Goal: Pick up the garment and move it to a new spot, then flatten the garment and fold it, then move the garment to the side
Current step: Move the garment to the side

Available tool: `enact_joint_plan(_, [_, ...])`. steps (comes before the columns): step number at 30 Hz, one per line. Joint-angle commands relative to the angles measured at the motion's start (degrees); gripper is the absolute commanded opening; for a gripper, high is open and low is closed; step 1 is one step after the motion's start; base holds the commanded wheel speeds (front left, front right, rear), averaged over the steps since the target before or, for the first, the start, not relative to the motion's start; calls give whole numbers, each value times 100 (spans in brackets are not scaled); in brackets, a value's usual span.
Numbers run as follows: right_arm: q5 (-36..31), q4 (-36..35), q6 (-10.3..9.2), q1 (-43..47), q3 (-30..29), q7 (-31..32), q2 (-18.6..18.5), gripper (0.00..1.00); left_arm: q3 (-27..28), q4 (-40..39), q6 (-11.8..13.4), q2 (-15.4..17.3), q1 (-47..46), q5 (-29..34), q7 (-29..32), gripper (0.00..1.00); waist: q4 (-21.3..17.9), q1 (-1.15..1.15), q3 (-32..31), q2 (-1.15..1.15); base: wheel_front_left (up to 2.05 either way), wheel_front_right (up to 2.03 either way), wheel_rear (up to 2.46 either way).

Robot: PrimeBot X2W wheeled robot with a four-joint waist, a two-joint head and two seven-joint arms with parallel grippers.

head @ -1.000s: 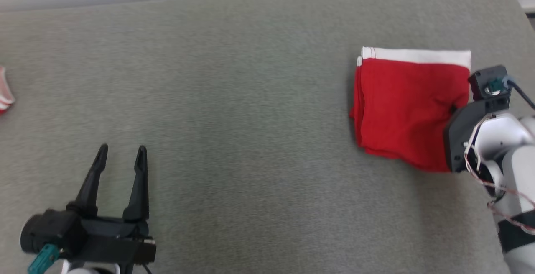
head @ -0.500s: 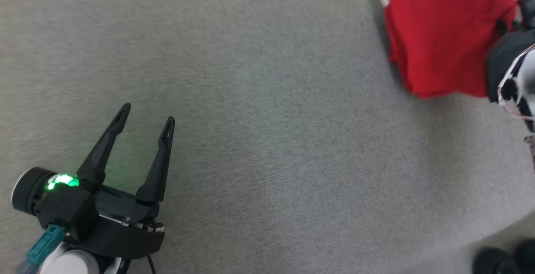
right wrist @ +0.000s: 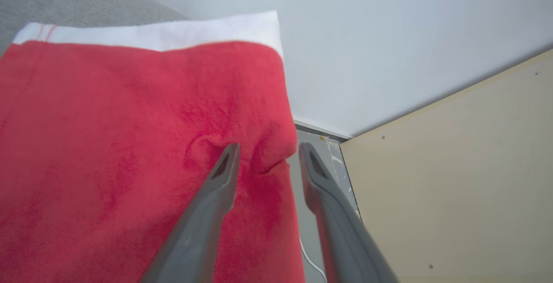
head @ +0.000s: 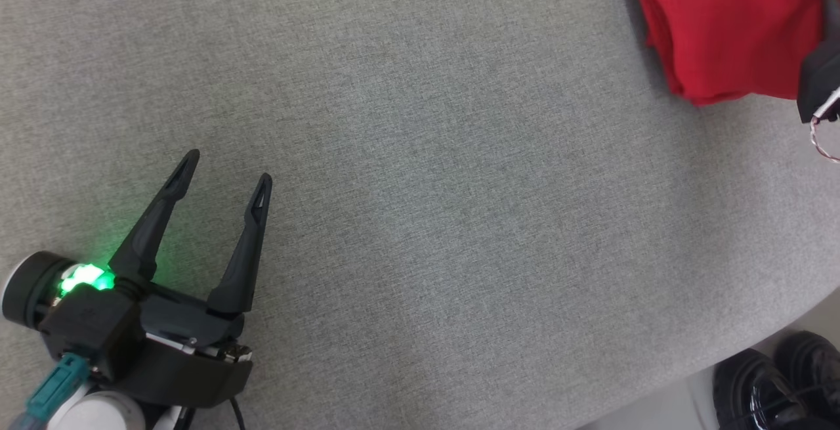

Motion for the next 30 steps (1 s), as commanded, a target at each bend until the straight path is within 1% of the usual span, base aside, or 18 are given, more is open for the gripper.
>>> enact_joint_plan(1, [-104,31,-16,-33,-18,-204,62,100,-42,89,28,2,16,-5,-10,100,51,0,-43,0,0,0,0])
enact_joint_plan(5, [-256,195,-16,-94,-60,-546,107,100,-118,188,26,-79,-5,-32,-107,100,172,0,-194,0,0,0,0])
enact_joint_plan(8, [-305,306,-16,-99,16,-840,105,100,-146,333,39,-156,18,-75,-275,100,300,0,-429,0,0,0,0])
enact_joint_plan(9, [-305,306,-16,-99,16,-840,105,100,-146,333,39,-156,18,-75,-275,100,300,0,-429,0,0,0,0])
enact_joint_plan(14, [-138,374,-16,254,99,-1246,237,100,-266,785,66,-378,189,-178,-658,100,620,0,-1112,0,0,0,0])
enact_joint_plan(16, [33,292,-16,496,116,-1374,308,100,-295,1003,74,-486,270,-228,-821,100,792,0,-1430,0,0,0,0])
enact_joint_plan(18, [360,114,-16,831,58,-1546,423,100,-308,1235,87,-632,381,-335,-971,100,1020,0,-1763,0,0,0,0])
enact_joint_plan(22, [1011,-392,-16,1808,-96,-1758,514,100,-254,1657,133,-885,585,-475,-1154,100,1516,0,-2404,0,0,0,0])
enact_joint_plan(23, [1133,-543,-16,2061,-136,-1733,580,100,-196,1746,168,-923,647,-488,-1193,100,1630,0,-2551,0,0,0,0])
enact_joint_plan(26, [1467,-1062,-15,2741,-254,-1689,932,100,124,1964,405,-1069,833,-588,-1239,100,1857,0,-2896,0,0,0,0])
enact_joint_plan(30, [1631,-1595,-16,3590,-504,-1594,1519,100,471,2169,512,-1154,1115,-614,-1253,100,2113,0,-3345,0,0,0,0])
